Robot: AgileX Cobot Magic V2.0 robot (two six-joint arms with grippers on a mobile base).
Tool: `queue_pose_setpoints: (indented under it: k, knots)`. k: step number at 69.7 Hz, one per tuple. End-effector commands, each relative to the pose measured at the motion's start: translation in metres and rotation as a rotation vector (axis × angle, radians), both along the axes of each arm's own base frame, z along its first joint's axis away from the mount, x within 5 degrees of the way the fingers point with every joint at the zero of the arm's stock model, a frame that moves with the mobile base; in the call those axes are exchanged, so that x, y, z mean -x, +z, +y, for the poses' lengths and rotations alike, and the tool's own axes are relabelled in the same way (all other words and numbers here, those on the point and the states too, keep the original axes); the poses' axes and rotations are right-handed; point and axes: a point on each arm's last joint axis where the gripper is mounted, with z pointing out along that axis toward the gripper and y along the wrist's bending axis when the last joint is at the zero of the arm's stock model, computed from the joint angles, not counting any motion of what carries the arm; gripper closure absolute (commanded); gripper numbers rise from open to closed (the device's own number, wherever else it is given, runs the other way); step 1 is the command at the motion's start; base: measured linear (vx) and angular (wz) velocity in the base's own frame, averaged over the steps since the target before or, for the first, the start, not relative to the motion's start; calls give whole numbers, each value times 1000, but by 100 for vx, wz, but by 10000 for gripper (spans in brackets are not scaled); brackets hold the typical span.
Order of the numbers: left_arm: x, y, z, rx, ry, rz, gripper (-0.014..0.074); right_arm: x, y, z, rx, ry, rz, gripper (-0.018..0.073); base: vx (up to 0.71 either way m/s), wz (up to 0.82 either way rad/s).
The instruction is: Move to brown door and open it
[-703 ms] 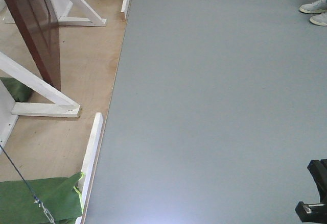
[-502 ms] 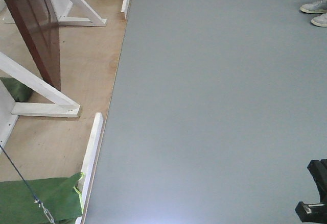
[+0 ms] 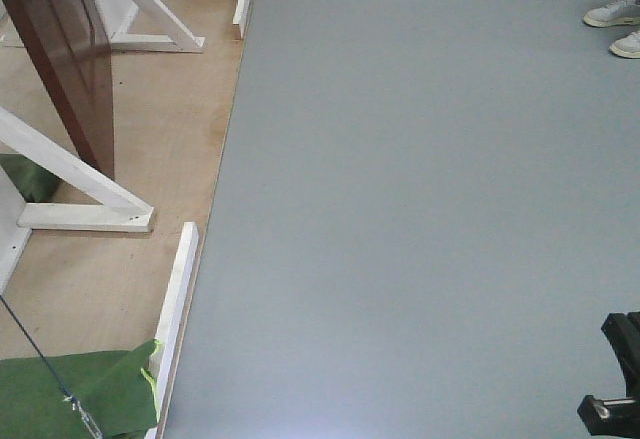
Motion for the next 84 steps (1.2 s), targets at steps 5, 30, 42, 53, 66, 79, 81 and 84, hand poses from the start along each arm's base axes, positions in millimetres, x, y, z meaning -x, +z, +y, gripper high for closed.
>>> queue_pose_setpoints:
  k: [5, 30, 42, 53, 66, 79, 81, 84]
  knots:
    - [1, 3, -1, 14, -11, -83, 580, -1, 7, -1, 9, -2, -95, 559, 3, -9]
    - [1, 3, -1, 14, -11, -83, 580, -1, 7, -1, 9, -3, -95, 559, 5, -3]
    - [1, 3, -1, 14, -11, -83, 580, -1, 7, -1, 9, -3, -95, 559, 7, 1]
    - [1, 3, -1, 14, -11, -83, 580, -1, 7, -1, 9, -3, -95, 559, 8, -8]
    - [1, 3, -1, 14, -11, -83, 580, -1, 7, -1, 9, -3, -95, 559, 12, -15]
    - [1, 3, -1, 14, -11, -83, 580, -1, 7, -1, 9, -3, -95, 559, 15, -12]
    - [1, 3, -1, 14, -11, -83, 580, -1, 7, -1, 9, -3, -95, 559, 16, -11]
    - [1, 3, -1, 14, -11, -83, 580, -1, 7, -1, 9, -3, -95, 559, 17, -10]
